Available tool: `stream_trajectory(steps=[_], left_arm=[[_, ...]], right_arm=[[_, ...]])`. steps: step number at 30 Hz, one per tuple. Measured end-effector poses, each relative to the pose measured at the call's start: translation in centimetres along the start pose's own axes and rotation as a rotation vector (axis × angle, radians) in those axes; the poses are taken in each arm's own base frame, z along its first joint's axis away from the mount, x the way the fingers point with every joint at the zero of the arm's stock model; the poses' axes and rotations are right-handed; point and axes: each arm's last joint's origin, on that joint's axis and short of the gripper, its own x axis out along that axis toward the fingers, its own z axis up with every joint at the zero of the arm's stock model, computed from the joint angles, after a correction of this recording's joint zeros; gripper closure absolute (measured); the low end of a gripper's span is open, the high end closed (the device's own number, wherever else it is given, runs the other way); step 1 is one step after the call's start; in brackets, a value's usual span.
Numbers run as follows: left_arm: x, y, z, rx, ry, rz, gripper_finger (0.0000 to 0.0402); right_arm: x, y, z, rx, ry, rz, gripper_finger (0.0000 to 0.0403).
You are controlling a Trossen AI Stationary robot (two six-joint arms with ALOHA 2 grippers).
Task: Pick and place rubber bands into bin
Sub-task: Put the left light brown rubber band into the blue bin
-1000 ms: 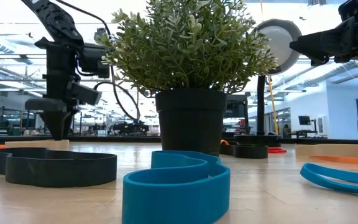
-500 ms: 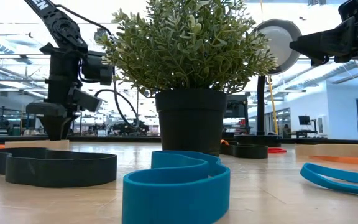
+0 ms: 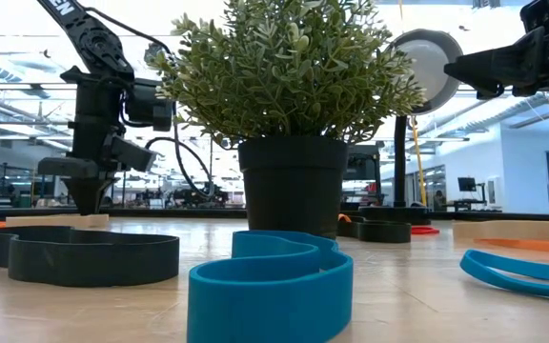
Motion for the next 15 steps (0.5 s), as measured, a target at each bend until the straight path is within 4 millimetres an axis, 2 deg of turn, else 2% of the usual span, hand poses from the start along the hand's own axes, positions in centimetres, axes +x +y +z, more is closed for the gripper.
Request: stream_trajectory(steps=[6,10,15], left_arm=[[-1.4,0.0,0.7,-0.04,0.03,0.029,0.0394],[-3.8,0.0,1.5,-0.048,0.066,0.058,0.0396],[-7.8,-0.4,2.3,-0.06,0.12,0.099,0.0397]], right_arm=[[0.0,0.0,0.0,-0.003,0.0,0.0,0.0259],[0.0,0.0,0.0,-0.003,0.0,0.0,0.0257],[0.0,0.0,0.0,-0.001,0.0,0.0,0.0259]])
